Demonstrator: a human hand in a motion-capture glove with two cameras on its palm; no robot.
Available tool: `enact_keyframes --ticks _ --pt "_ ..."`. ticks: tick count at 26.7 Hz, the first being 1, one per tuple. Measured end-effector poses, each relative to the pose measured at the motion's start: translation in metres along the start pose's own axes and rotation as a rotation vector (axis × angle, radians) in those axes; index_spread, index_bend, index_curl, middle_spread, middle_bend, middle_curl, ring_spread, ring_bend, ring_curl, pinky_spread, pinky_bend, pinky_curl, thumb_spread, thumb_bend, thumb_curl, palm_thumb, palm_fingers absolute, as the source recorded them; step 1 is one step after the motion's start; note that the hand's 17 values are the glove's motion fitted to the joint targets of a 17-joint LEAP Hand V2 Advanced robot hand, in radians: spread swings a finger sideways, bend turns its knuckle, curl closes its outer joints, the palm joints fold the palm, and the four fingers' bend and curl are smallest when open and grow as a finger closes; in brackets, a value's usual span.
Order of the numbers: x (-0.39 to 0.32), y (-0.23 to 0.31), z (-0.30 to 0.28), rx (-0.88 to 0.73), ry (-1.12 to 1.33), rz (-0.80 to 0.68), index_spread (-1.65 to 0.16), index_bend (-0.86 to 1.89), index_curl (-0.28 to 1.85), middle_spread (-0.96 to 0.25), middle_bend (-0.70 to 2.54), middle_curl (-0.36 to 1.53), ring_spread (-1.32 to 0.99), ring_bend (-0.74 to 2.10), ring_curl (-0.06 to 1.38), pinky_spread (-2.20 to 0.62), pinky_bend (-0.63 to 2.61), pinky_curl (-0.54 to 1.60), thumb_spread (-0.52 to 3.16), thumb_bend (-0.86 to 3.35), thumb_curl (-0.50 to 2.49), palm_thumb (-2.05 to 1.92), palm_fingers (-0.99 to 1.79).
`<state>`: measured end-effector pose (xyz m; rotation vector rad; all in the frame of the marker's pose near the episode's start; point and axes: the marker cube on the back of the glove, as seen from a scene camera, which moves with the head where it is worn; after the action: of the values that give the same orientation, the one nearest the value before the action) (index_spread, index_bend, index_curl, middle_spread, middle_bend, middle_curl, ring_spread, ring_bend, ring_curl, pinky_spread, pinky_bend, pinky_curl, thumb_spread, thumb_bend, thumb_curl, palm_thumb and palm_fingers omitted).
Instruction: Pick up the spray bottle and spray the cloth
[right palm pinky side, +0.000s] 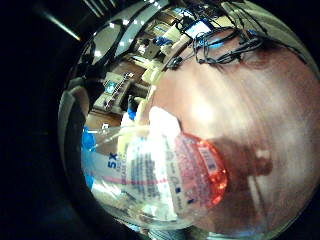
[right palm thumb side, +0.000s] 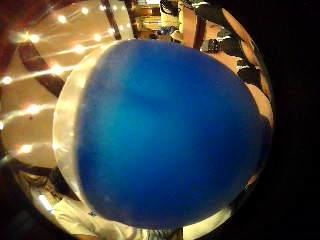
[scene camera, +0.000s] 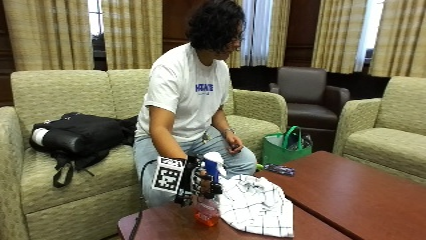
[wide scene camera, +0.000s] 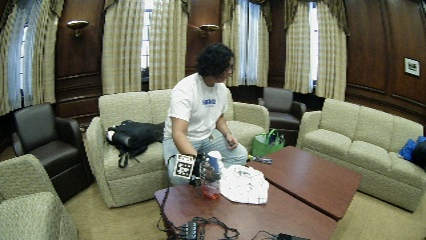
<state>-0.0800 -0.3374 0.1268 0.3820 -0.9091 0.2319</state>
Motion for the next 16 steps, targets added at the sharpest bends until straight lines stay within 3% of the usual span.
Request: enact_keyframes --ticks 9,16 --pt "0.0081 0.0052 0.0031 0.042 0.023 -0.031 -0.38 -0.06 0.0 -0.18 0.22 0.35 -0.24 0.89 0.4 -0.25 0.77 0.41 0.82 -0.02 0.44 0.91 0.97" --pt "0.0048 0.0033 0.0019 0.157 0.033 -0.049 -0.33 0.18 0.09 -0.22 0.54 0.46 -0.23 0.76 0.41 -0.3 0.58 0.39 0.72 -0.05 0.49 0.87 1.3"
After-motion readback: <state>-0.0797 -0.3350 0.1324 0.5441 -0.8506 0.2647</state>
